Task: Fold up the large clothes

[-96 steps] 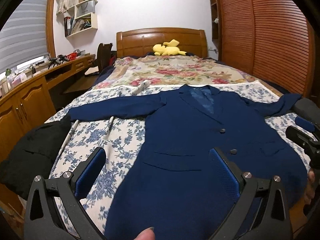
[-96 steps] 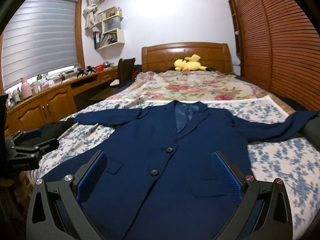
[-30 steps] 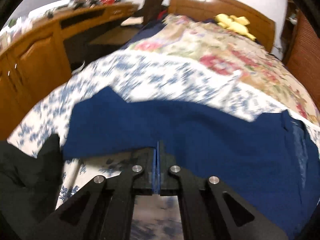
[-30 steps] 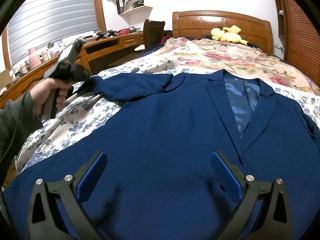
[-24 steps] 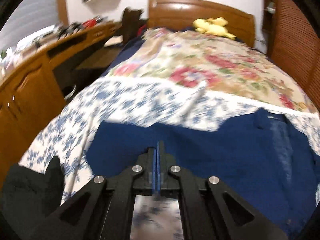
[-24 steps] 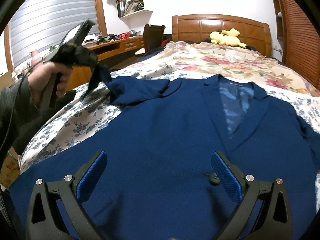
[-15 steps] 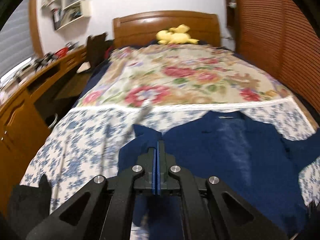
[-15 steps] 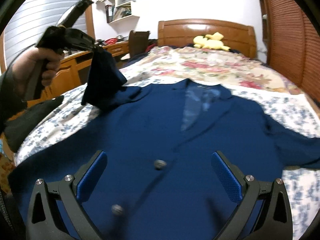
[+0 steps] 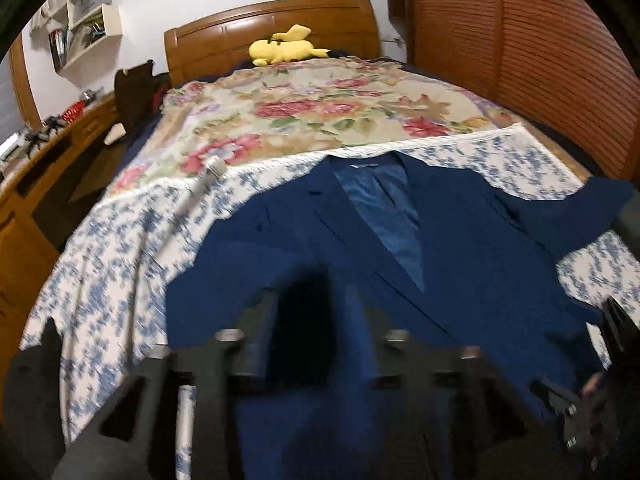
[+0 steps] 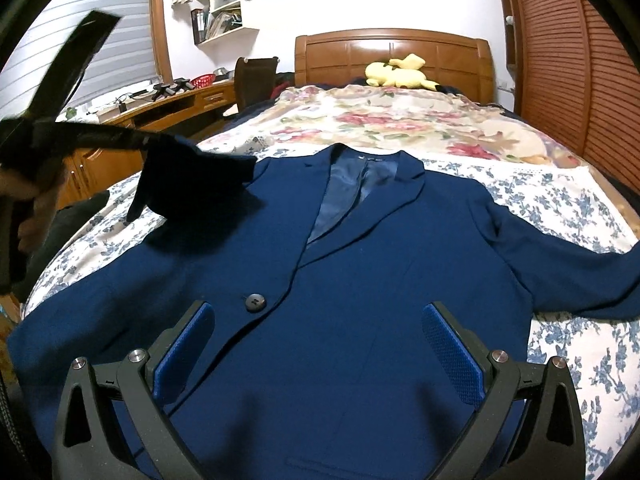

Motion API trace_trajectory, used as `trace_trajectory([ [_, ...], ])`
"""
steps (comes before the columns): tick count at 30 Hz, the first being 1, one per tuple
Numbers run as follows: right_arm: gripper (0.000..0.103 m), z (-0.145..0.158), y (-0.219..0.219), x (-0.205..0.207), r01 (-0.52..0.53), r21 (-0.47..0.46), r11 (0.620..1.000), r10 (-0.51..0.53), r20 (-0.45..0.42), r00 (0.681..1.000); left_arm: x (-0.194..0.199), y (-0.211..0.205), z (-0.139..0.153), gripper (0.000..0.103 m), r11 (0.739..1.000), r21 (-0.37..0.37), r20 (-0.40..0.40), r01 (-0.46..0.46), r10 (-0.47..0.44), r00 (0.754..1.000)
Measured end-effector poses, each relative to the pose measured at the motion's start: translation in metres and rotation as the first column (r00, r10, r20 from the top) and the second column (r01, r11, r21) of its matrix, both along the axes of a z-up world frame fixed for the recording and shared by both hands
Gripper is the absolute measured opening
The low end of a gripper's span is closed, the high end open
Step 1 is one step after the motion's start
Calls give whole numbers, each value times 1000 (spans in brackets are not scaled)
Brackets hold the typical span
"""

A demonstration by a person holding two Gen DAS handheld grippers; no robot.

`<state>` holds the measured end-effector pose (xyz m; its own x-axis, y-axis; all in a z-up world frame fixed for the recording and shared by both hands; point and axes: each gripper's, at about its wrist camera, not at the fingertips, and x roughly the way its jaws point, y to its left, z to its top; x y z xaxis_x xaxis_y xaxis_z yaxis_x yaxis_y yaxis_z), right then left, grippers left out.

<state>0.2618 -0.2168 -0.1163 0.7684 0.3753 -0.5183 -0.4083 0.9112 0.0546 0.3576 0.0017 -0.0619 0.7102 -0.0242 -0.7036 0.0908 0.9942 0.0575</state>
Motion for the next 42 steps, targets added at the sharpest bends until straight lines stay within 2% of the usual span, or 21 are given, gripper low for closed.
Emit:
trace_trajectory([
  [3, 103, 0, -3, 0, -1, -11, 1000, 1, 6, 1000, -14, -1, -3, 58, 1000, -7, 3, 14, -14, 1000],
  [5, 103, 0, -2, -1, 0, -16, 1000, 0, 6, 1000, -22, 0, -2, 71, 1000, -8, 20, 28, -27, 999],
  [7, 103, 0, -1, 0, 2, -19, 1000, -2, 7, 1000, -29, 3, 0, 77, 999, -26, 32, 38, -37, 999],
  [9, 103, 0, -1, 2, 2, -22, 1000, -2, 6, 1000, -35, 5, 2, 77, 998, -37, 41, 44, -42, 998],
  [14, 103, -2, 4, 6, -1, -33, 999, 2, 1, 1000, -33, 17, -4, 77, 1000, 31, 60, 4, -5, 998],
  [18, 103, -6, 5, 7, -7, -43, 999, 7, -8, 1000, -20, 43, -18, 77, 999, 7, 35, -53, 52, 998],
  [22, 103, -7, 2, 11, -9, -39, 999, 8, -25, 1000, -4, 71, -45, 77, 993, 0, -14, -122, 122, 992],
  [27, 103, -8, 3, 14, -11, -40, 999, 10, -41, 999, 13, 105, -84, 77, 979, -24, -109, -204, 200, 974],
  [33, 103, -10, 7, 18, -19, -46, 999, 16, -53, 998, 23, 119, -107, 77, 968, -66, -174, -242, 227, 958],
  [34, 103, -10, 7, 19, -19, -46, 999, 16, -56, 998, 24, 119, -108, 71, 967, -79, -183, -240, 223, 958],
  [35, 103, -10, 6, 19, -18, -45, 999, 15, -58, 998, 24, 119, -110, 55, 967, -92, -191, -236, 215, 958],
  [37, 103, -9, 5, 19, -15, -42, 999, 13, -57, 998, 26, 116, -110, 42, 970, -99, -203, -222, 198, 959],
  [38, 103, -9, 5, 19, -13, -41, 999, 11, -56, 998, 25, 112, -108, 23, 973, -91, -198, -211, 190, 962],
  [40, 103, -8, 4, 17, -9, -41, 999, 7, -54, 999, 22, 102, -102, 4, 980, -50, -176, -192, 181, 968],
  [42, 103, -6, 3, 12, -2, -49, 999, 0, -49, 999, 17, 97, -90, 0, 983, -31, -136, -184, 178, 975],
])
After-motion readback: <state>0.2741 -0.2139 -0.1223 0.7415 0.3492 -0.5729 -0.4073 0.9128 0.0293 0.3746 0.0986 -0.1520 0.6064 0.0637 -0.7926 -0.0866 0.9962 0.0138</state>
